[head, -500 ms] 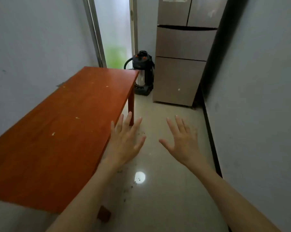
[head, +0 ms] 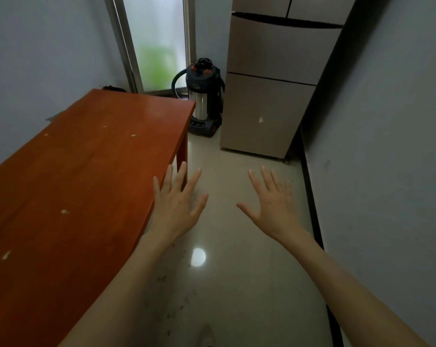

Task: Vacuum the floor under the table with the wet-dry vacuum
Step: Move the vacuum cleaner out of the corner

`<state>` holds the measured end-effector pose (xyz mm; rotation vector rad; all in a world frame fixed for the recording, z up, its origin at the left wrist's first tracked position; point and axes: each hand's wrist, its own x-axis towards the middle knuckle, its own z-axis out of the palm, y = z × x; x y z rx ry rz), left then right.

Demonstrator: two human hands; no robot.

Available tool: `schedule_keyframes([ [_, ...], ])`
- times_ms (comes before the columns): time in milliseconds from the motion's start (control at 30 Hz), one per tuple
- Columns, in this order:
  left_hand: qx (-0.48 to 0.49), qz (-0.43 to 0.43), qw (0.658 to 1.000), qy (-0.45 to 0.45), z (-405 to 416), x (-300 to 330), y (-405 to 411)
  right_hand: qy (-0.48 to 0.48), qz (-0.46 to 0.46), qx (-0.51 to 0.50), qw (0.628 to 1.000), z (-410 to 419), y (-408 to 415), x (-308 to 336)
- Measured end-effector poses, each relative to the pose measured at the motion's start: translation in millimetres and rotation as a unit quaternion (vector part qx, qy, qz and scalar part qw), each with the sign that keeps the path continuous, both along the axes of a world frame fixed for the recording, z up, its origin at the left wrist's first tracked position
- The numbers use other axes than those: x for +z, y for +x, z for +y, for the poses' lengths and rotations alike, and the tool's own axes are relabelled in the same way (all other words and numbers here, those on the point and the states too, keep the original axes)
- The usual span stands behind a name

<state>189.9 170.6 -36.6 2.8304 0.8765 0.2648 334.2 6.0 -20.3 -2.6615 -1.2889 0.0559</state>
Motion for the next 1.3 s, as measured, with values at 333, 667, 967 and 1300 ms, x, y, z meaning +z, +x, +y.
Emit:
schedule_keyframes([
  [333, 0.023, 0.046, 0.998, -0.037, 102.6, -9.7, 138.6, -0.016, 0.029, 0.025, 0.999, 118.7, 141.9, -4.6],
  [667, 0.089, 0.042, 0.993, -0.057, 220.3, -14.8, 315.6, -0.038, 0.025, 0.090, 0.995, 249.7, 328.4, -10.8],
  [967, 0.161, 0.014, 0.983, -0.089, 320.3, -17.4, 429.0, -0.045, 0.025, 0.135, 0.989, 366.6, 459.2, -10.4],
  [1300, 0.175, 0.041, 0.976, -0.125, 468.2, -42.1, 528.3, -0.055, 0.033, 0.158, 0.985, 524.3, 561.5, -32.0],
])
